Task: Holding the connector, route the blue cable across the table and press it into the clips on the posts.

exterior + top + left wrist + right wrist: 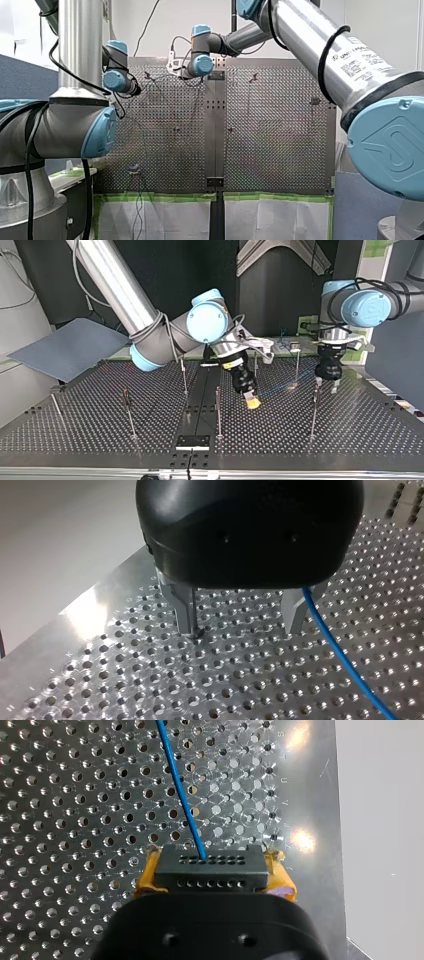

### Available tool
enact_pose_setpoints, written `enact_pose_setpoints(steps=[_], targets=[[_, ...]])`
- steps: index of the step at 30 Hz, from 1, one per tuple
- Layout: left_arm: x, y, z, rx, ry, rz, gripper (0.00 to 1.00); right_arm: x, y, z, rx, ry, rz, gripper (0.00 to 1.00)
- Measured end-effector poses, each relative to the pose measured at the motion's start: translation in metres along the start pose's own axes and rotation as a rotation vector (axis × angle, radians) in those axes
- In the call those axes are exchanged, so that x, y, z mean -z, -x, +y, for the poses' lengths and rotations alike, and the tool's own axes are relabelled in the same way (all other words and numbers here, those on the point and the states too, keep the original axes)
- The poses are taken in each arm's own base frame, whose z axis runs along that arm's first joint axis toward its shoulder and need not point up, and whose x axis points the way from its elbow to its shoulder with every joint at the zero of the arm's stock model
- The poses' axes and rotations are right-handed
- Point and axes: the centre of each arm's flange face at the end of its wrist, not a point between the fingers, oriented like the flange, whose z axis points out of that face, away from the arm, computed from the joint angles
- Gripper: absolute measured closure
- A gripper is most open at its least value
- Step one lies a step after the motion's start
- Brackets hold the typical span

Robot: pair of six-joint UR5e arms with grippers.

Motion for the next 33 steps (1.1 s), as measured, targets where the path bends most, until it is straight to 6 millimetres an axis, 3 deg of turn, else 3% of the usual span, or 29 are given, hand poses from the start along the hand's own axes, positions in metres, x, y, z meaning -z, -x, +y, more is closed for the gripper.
enact_pose_setpoints(steps=[8, 18, 25, 33], targets=[[0.007, -0.002, -0.002, 0.009, -0.014, 0.013, 0.13, 0.001, -0.001, -0.004, 0.001, 0.000, 0.002, 1.00], [0.036, -0.007, -0.017, 0.068, -0.103, 0.018, 0.13, 0.004, 0.000, -0.016, 0.004, -0.009, -0.001, 1.00], [0.056, -0.004, -0.024, 0.063, -0.096, 0.020, 0.13, 0.004, -0.001, -0.013, -0.015, -0.005, 0.000, 1.00], [0.063, -0.003, -0.027, 0.065, -0.101, 0.015, 0.13, 0.003, -0.003, -0.009, -0.018, -0.001, 0.002, 1.00]])
